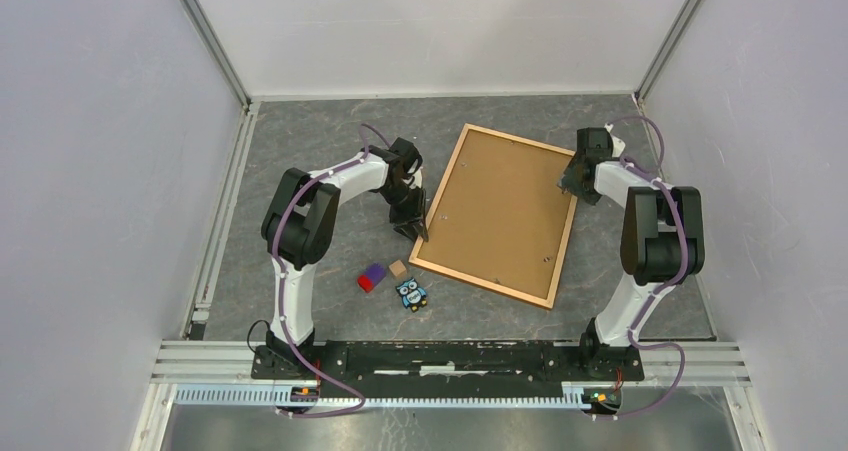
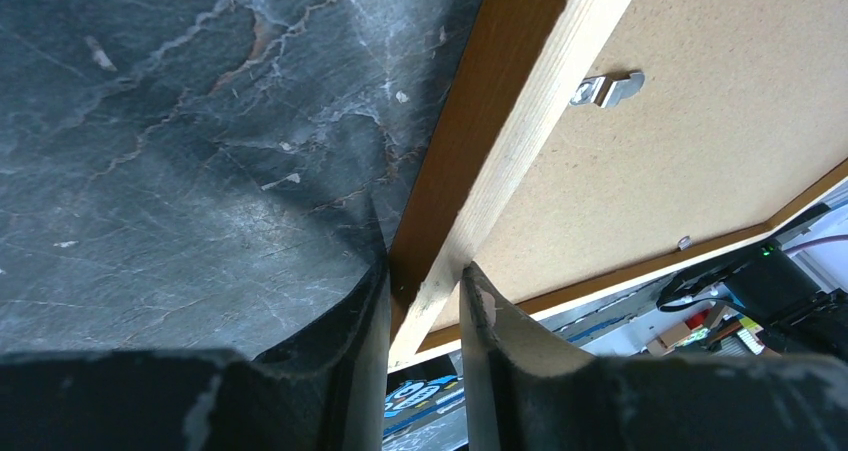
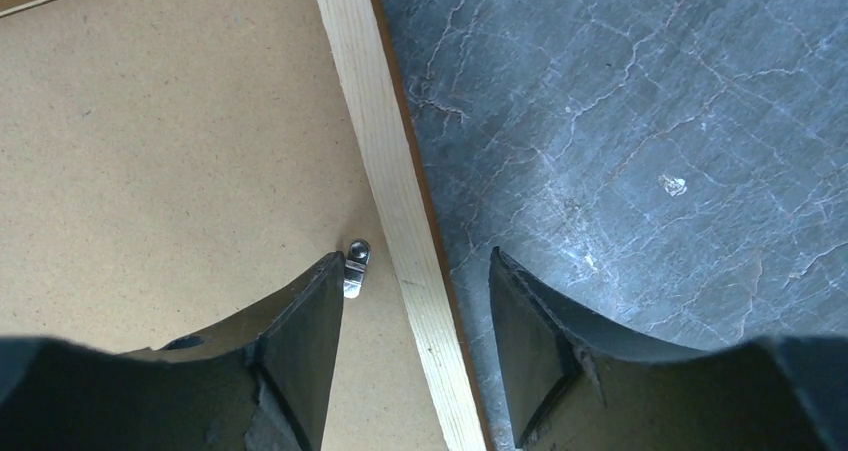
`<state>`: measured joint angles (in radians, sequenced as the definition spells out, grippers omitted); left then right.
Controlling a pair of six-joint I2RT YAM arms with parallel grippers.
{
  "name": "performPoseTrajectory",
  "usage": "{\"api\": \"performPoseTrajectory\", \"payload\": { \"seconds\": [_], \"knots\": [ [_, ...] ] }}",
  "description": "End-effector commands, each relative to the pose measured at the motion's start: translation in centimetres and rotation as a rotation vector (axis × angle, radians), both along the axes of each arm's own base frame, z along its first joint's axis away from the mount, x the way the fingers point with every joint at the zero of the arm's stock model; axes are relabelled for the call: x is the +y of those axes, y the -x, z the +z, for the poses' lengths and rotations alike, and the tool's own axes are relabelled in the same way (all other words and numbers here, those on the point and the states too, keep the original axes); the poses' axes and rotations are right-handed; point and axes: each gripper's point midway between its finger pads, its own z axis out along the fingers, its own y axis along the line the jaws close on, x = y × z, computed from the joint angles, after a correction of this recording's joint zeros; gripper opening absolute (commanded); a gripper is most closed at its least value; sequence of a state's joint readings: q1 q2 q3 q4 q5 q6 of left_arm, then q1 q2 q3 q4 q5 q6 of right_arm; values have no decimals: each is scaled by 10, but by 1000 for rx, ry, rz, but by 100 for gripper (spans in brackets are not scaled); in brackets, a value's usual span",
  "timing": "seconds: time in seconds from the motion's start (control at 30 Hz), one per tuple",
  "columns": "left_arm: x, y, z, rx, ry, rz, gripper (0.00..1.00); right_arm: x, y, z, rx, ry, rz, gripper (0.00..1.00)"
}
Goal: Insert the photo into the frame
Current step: Install the photo frame at the center of the board.
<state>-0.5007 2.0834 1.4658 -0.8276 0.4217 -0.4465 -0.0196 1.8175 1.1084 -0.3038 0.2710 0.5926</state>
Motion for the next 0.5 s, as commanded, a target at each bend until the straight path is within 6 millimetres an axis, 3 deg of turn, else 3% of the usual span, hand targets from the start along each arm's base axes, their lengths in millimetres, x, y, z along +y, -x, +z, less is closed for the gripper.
{"api": "performPoseTrajectory", "payload": {
  "seconds": [0.0,0.17,0.47],
  "knots": [
    [-4,5,10,-3,33,-7,35,-5,21,-17,122,46,63,58],
    [-4,5,12,-6,35,-8,35,1,27,-21,130,30,122,56],
    [-6,5,13,-5,50,-9,34,-6,40,-30,197,86,204,52]
  ]
}}
